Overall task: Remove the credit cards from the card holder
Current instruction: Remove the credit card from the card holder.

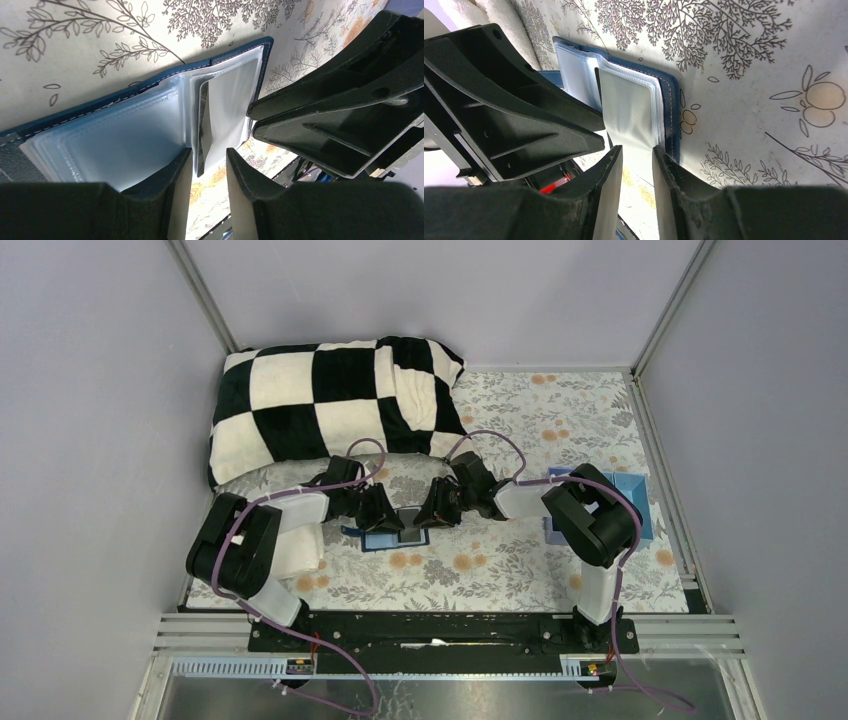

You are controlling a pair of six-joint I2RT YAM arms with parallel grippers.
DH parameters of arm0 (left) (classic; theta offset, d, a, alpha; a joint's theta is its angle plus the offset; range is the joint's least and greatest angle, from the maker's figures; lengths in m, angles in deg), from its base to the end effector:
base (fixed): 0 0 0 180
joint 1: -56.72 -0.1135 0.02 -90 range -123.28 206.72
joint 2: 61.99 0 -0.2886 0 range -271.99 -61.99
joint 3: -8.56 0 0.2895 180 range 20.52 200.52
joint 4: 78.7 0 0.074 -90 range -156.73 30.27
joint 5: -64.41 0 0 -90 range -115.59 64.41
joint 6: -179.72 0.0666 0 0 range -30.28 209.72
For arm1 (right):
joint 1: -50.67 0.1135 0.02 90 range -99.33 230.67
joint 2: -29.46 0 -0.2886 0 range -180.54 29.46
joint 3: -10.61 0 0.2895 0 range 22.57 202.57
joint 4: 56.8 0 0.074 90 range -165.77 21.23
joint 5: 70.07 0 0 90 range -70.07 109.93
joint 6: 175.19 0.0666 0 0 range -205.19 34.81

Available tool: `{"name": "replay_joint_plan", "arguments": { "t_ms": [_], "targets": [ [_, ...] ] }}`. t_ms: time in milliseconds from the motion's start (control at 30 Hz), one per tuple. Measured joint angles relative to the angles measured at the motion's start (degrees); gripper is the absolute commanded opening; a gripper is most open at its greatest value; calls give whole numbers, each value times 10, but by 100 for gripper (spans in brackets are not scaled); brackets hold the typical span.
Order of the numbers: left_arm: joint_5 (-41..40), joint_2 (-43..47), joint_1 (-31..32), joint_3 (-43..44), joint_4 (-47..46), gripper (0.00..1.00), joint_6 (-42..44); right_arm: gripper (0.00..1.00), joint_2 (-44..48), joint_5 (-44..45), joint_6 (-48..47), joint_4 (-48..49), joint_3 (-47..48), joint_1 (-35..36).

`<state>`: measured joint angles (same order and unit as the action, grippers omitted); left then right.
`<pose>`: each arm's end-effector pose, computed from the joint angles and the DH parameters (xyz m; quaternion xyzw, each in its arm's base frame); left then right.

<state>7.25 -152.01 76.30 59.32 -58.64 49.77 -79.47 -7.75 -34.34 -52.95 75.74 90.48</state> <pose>0.2805 -0.1381 0.1071 -0.0900 0.9237 -0.3626 0.0849 0.3063 0.2956 0.1007 -0.0161 0.8855 0.4445 0.1346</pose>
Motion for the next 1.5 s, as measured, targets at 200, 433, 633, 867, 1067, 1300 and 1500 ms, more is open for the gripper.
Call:
{"name": "replay_joint_plan", "arguments": {
  "t_ms": [200,433,633,867,1067,1300,1500],
  "targets": [
    [0,-2,6,0,-7,22,-6,35,0,0,2,3,-1,0],
    [-1,-7,6,-1,-7,19,-6,35,-7,-5,7,13,-1,-1],
    [5,-9,5,-1,-10,0,-11,34,-9,-6,11,17,-1,-1],
    [12,-9,4,-1,-12,0,-10,32,-9,-5,11,17,-2,-2],
    [11,-1,4,-1,-6,0,-8,28,-14,1,9,-8,9,-3],
    [6,19,5,-1,3,0,-6,28,-16,6,9,-34,22,-1],
    [5,27,-6,-8,14,0,-4,28,-16,9,9,-37,22,-1]
  ]
}}
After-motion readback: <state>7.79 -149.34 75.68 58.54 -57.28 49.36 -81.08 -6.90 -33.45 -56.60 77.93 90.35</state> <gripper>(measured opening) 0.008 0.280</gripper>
